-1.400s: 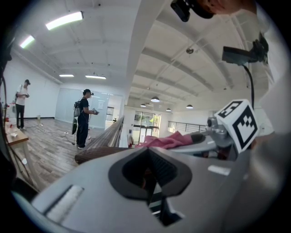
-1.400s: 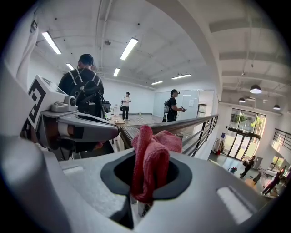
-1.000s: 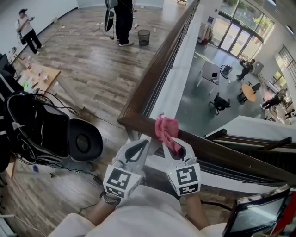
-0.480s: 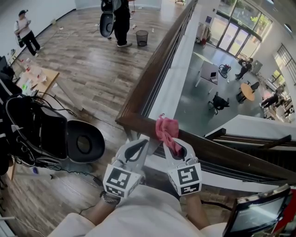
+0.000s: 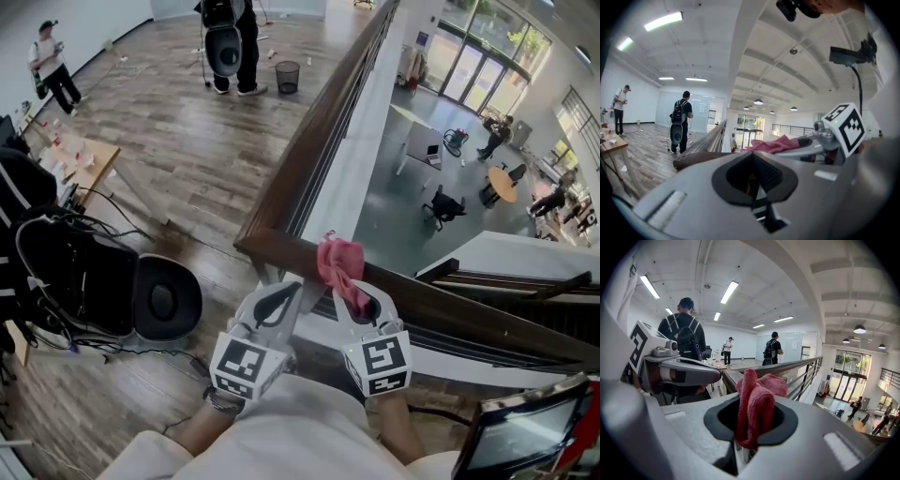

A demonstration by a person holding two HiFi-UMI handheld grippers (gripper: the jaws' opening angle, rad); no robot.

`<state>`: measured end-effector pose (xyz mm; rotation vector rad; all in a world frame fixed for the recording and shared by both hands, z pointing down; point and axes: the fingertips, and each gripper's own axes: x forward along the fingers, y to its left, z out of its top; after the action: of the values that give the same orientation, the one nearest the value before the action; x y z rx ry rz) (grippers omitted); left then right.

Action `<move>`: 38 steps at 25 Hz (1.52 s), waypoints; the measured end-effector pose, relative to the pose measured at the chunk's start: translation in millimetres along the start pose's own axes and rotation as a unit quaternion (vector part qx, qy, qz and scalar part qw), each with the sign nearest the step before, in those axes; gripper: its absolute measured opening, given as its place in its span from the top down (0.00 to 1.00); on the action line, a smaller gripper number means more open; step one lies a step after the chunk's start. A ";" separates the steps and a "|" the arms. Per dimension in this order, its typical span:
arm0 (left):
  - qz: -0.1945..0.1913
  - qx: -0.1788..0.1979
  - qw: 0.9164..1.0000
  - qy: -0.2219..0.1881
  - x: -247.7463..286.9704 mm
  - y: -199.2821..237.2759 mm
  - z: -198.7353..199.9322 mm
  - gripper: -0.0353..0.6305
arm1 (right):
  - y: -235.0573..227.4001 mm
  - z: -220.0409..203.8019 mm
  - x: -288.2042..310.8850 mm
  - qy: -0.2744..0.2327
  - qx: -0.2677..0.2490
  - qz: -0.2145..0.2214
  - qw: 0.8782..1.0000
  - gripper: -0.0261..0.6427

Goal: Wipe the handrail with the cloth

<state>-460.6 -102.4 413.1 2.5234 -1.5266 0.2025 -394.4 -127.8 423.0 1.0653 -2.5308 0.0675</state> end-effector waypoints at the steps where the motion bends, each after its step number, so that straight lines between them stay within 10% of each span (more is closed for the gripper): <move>1: 0.001 0.000 1.000 0.000 0.0 1.1 -0.8 0.94 | 0.3 -0.8 1.1 0.000 0.000 -0.001 1.000 0.87; 38: -0.004 0.001 1.000 0.003 -1.1 9.6 7.0 0.94 | -10.1 2.0 -7.8 0.006 0.005 -0.013 1.000 0.87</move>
<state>-469.5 -107.4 406.9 2.5279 -1.5143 0.2090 -383.1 -130.1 417.1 1.0991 -2.5068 0.0804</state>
